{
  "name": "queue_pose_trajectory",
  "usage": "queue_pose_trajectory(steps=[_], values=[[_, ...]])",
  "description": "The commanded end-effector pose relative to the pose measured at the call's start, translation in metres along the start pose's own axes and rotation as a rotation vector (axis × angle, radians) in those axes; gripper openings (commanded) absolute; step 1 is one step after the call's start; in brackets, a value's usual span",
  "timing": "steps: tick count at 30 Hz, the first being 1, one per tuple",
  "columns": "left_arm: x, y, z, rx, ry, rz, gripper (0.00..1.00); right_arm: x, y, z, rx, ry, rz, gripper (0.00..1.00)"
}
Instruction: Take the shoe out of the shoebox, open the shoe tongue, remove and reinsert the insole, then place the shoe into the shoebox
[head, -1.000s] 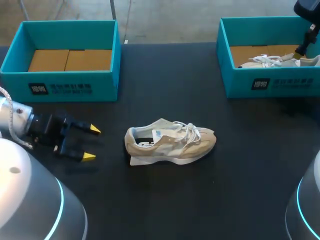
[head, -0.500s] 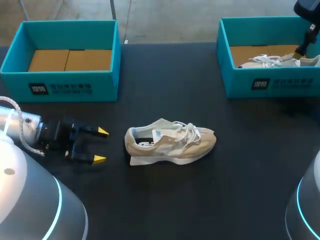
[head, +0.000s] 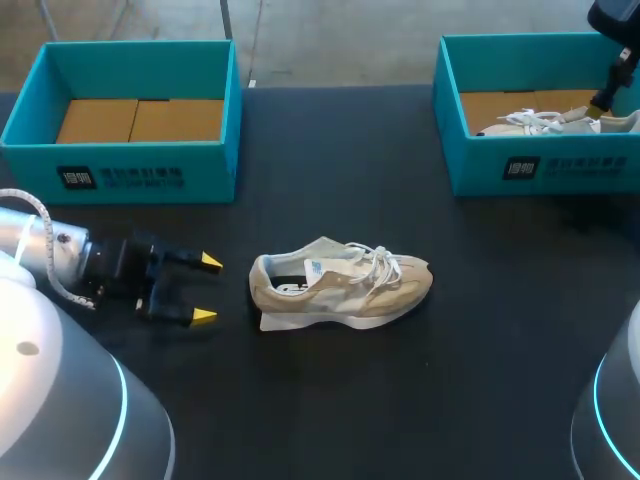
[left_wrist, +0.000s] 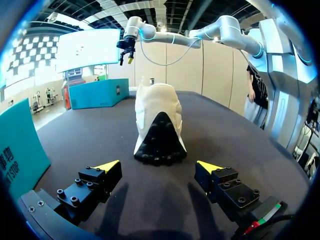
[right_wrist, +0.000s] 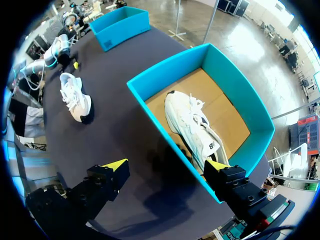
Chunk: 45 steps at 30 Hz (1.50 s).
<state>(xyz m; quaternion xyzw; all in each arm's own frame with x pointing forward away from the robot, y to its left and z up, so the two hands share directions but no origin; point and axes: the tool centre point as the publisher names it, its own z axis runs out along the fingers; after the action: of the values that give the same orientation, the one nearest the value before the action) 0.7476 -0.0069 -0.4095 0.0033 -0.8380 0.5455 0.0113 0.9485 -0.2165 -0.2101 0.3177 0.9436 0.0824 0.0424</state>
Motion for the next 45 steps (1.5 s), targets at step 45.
queue_pose_trajectory(steps=[45], values=[[0.009,-0.031,0.068,0.041,-0.109,-0.07,1.0,0.0,0.0,0.0,0.0,0.0,0.0,1.0]])
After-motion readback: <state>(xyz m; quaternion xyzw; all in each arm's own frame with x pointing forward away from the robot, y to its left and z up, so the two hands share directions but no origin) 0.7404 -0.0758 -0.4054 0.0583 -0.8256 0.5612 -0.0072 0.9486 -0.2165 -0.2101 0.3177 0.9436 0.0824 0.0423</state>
